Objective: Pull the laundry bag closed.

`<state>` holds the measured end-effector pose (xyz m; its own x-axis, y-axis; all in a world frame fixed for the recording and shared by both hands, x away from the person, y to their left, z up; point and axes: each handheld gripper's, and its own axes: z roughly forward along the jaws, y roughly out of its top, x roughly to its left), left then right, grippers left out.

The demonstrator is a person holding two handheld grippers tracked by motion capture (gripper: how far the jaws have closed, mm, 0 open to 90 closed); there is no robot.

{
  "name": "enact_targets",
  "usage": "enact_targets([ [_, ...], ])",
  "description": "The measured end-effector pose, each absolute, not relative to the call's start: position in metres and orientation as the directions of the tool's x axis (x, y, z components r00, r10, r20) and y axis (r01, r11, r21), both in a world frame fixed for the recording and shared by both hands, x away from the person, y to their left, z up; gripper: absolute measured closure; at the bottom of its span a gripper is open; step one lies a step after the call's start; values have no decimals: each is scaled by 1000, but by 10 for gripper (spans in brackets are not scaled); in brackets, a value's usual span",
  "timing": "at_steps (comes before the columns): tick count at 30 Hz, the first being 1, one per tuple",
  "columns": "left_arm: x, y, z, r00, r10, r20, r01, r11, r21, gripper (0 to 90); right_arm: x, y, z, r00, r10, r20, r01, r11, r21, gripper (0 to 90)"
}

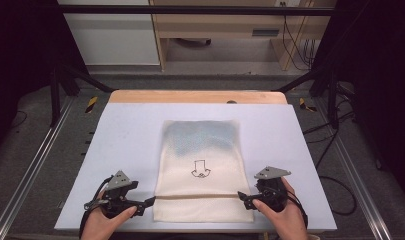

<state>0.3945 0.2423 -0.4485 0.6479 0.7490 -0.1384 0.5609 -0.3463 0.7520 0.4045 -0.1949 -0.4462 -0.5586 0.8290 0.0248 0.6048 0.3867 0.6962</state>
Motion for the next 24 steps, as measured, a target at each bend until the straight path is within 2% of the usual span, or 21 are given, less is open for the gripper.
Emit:
enact_targets([
  [15, 398, 266, -439, 596, 802, -34, 530, -362, 767, 104, 407, -199, -442, -510, 860, -7, 590, 356, 725, 73],
  [24, 401, 279, -436, 568, 823, -35, 532, -334, 778, 103, 409, -206, -443, -469, 883, -13, 607, 333, 721, 70],
])
